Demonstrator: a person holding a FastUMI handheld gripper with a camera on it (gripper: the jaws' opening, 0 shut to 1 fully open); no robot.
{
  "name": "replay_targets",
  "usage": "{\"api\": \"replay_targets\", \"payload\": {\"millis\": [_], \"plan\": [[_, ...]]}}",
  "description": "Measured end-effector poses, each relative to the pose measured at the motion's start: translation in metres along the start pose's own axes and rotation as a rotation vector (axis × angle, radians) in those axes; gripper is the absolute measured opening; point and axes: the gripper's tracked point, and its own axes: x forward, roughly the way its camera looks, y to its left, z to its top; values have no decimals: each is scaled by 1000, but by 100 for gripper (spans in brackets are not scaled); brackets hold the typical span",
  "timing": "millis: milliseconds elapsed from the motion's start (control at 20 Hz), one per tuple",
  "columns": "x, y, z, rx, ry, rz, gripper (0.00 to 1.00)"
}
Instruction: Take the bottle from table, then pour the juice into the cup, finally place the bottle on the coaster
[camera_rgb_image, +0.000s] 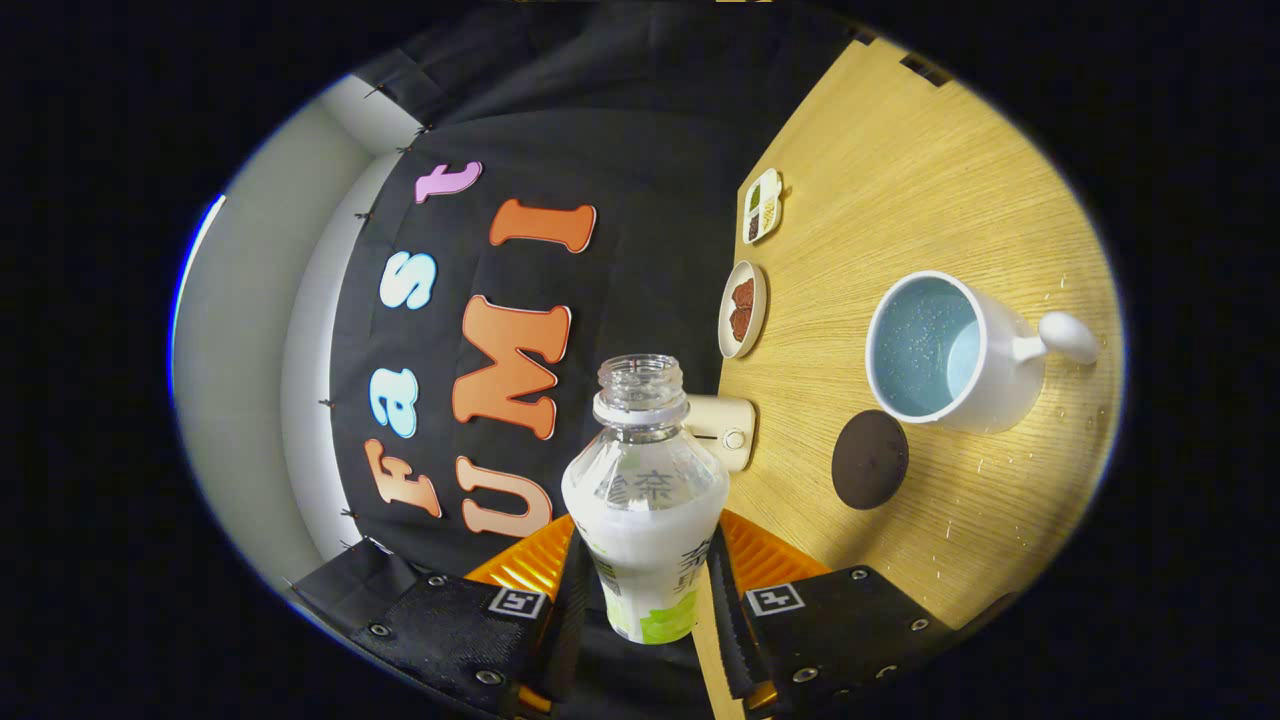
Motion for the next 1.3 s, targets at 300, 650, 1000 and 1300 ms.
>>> {"api": "replay_targets", "payload": {"millis": [300, 650, 1000, 1300], "plan": [[1, -1, -2, 90, 6, 10, 58], [1, 3, -2, 173, 13, 21, 58], [6, -1, -7, 253, 19, 13, 58], [7, -4, -2, 301, 10, 13, 58]]}}
